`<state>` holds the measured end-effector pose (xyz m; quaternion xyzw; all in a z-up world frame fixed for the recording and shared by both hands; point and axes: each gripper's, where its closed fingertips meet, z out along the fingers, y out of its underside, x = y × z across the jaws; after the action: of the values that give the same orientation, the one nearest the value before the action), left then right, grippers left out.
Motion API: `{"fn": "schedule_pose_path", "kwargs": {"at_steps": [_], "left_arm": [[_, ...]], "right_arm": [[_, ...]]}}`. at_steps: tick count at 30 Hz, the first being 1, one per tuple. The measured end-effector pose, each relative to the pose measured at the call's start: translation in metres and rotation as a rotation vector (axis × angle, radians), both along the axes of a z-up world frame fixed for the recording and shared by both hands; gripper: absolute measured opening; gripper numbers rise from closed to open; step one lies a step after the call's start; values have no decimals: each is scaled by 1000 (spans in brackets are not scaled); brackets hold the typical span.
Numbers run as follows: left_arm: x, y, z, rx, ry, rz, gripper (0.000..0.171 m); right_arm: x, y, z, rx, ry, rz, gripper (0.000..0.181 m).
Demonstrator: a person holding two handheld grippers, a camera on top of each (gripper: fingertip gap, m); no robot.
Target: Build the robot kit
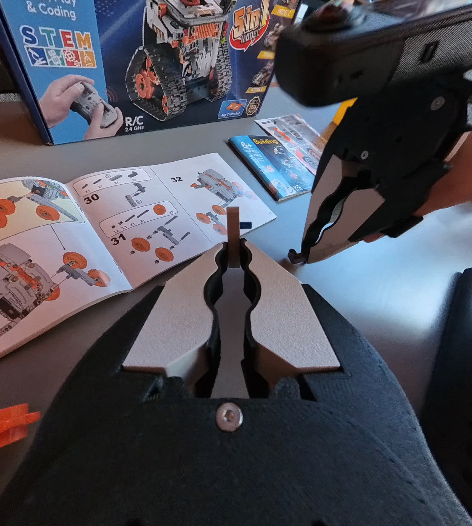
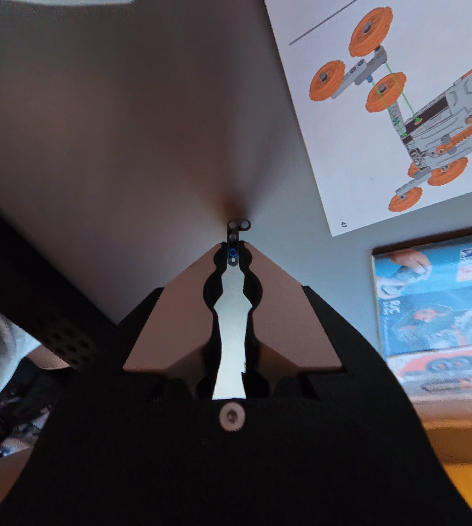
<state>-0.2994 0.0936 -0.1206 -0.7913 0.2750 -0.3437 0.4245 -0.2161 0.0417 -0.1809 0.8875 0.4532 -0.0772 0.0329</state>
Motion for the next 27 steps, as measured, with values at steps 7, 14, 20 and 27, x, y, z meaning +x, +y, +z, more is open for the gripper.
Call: {"fn": "schedule_pose_path", "kwargs": {"at_steps": [7, 14, 20, 27], "left_arm": [[-6, 8, -6, 0, 16, 30, 6], [-14, 17, -8, 53, 67, 70, 5], [-25, 26, -3, 116, 103, 114, 5], [-28, 29, 3, 106, 48, 127, 5]], "right_arm": [[-59, 69, 97, 324, 1045, -348, 7], [-40, 91, 132, 361, 1620, -555, 6], [-29, 102, 131, 279, 1762, -663, 6], [-36, 100, 127, 179, 1796, -701, 6]]}}
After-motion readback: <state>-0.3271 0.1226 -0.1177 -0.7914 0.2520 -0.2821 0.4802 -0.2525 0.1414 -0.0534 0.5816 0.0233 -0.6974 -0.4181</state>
